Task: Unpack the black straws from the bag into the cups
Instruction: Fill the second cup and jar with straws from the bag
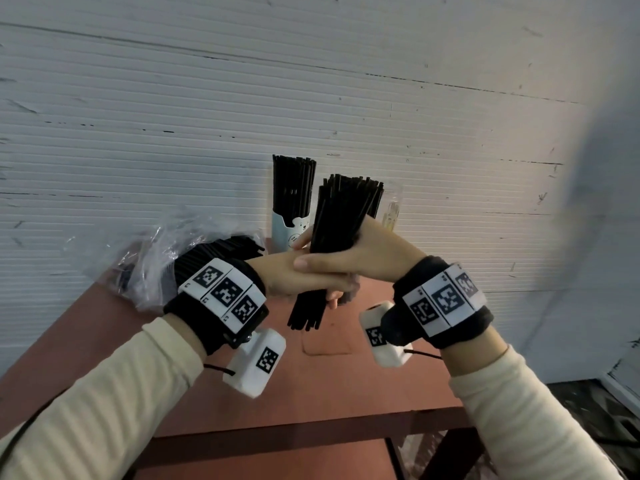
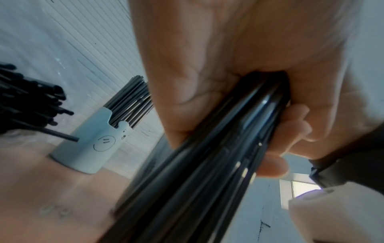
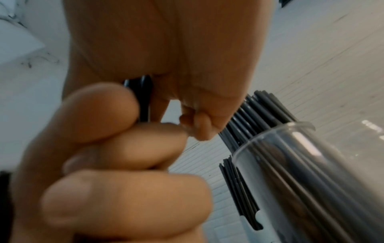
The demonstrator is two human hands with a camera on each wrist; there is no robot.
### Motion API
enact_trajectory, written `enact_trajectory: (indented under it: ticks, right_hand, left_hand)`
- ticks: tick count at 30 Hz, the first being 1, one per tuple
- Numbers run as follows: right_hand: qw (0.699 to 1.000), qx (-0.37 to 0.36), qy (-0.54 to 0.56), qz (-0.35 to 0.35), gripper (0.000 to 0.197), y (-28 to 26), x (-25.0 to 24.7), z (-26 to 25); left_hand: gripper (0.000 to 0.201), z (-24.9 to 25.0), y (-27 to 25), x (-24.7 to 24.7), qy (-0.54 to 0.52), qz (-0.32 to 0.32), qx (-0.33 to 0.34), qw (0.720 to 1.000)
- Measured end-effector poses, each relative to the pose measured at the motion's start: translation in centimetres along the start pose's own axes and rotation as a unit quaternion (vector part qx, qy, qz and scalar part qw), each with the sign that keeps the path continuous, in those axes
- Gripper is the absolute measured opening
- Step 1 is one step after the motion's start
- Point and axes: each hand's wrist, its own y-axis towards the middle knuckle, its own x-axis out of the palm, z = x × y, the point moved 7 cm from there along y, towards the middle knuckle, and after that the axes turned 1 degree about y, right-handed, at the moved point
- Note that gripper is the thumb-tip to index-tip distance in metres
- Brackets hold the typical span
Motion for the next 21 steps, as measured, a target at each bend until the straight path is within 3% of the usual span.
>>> enact_trajectory:
  ticks: [2,6,10,14,16,18,21]
  right_hand:
    - [1.0,-0.02,-0.008,0.021,0.02,-0.2,0.1,-0.2]
    - [0.992,-0.05,-0.025,0.11,0.018,-0.2,-1.8,-1.0]
    - [0.977,-0.034,0.016,0.211,0.027,-0.2,-7.0,-1.5]
    - [0.945,-0.023,0.089,0.314,0.033,-0.9,-12.4,-0.9]
    - [0.937,-0.011,0.097,0.335,0.033,-0.7,-13.7,-0.6]
    - [0.935,0.006,0.107,0.337,0.023,-0.1,-14.4,-0.2]
    - [0.934,0.023,0.126,0.334,0.015,1.1,-14.9,0.6]
  left_hand:
    - [0.026,0.1,0.2,0.1,-0.009,0.017,0.013,1.0]
    - [0.015,-0.6,1.1,-0.7,-0.066,0.106,0.013,0.992]
    - [0.054,-2.0,2.2,-3.1,-0.041,0.251,-0.002,0.967]
    - [0.08,-2.0,2.4,-4.6,0.049,0.39,0.0,0.919]
    - [0.099,-2.5,3.3,-5.0,0.054,0.401,-0.018,0.914]
    - [0.117,-3.3,4.6,-5.2,0.036,0.371,-0.045,0.927]
    - [0.116,-3.7,6.3,-5.1,0.02,0.317,-0.059,0.946]
